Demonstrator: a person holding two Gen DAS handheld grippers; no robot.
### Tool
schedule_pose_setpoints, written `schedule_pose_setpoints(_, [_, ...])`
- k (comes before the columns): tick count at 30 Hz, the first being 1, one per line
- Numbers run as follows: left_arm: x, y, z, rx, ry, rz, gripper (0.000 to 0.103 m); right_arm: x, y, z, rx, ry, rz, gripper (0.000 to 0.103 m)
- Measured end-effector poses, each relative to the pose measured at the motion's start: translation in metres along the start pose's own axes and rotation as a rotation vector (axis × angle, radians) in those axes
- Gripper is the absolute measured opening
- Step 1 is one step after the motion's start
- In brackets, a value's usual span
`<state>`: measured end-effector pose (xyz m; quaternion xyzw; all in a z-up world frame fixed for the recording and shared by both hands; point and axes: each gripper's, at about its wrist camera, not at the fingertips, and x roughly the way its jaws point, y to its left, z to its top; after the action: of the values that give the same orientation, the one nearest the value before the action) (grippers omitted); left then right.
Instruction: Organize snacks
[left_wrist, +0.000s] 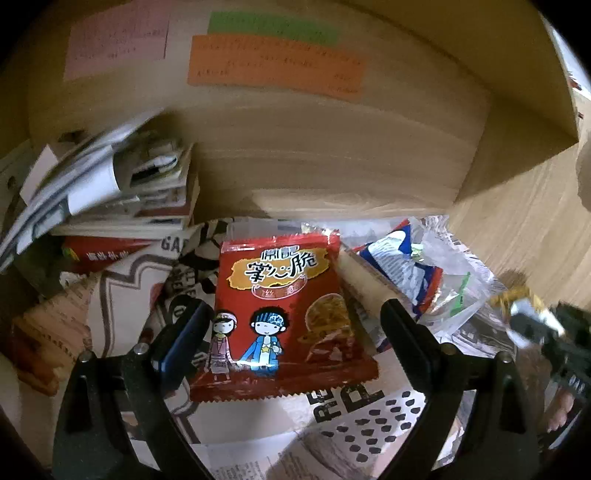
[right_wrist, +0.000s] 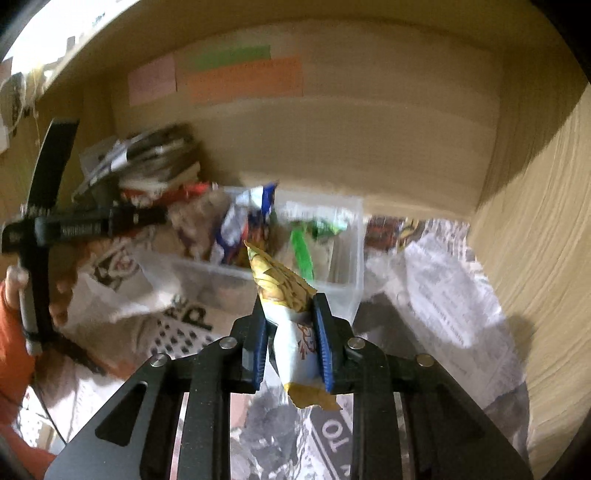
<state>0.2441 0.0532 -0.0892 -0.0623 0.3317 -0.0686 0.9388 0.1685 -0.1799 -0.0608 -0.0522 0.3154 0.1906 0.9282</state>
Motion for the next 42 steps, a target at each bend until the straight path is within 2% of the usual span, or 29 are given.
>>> schedule_pose_setpoints(8, [-0.022, -0.007, 0.007, 0.025, -0.057, 0.015, 0.097, 0.019, -0.003, 0.031, 0.017, -0.062, -0.021, 0.021])
schedule_pose_setpoints(14, [-0.033, -0.008, 0.009, 0.04, -0.083, 0.036, 0.097, 0.056, -0.011, 0.049, 0.049, -0.033, -0.039, 0.021])
schedule_pose_setpoints(23, [-0.044, -0.009, 0.01, 0.057, -0.125, 0.052, 0.097, 0.08, -0.014, 0.052, 0.073, 0.01, -0.056, 0.023])
schedule_pose_setpoints(24, [-0.044, -0.009, 0.01, 0.058, -0.127, 0.051, 0.097, 0.079, -0.013, 0.052, 0.071, 0.012, -0.061, 0.024])
schedule_pose_setpoints(29, [-0.055, -0.013, 0.012, 0.068, -0.157, 0.05, 0.097, 0.062, -0.01, 0.056, 0.068, -0.022, -0.04, 0.042])
schedule_pose_setpoints(35, [-0.085, -0.024, 0.012, 0.093, -0.231, 0.056, 0.097, 0.024, 0.003, 0.061, 0.049, -0.091, -0.003, 0.043])
schedule_pose_setpoints(42, [-0.132, -0.042, 0.009, 0.126, -0.335, 0.064, 0.097, -0.038, 0.021, 0.059, 0.031, -0.205, 0.034, 0.048])
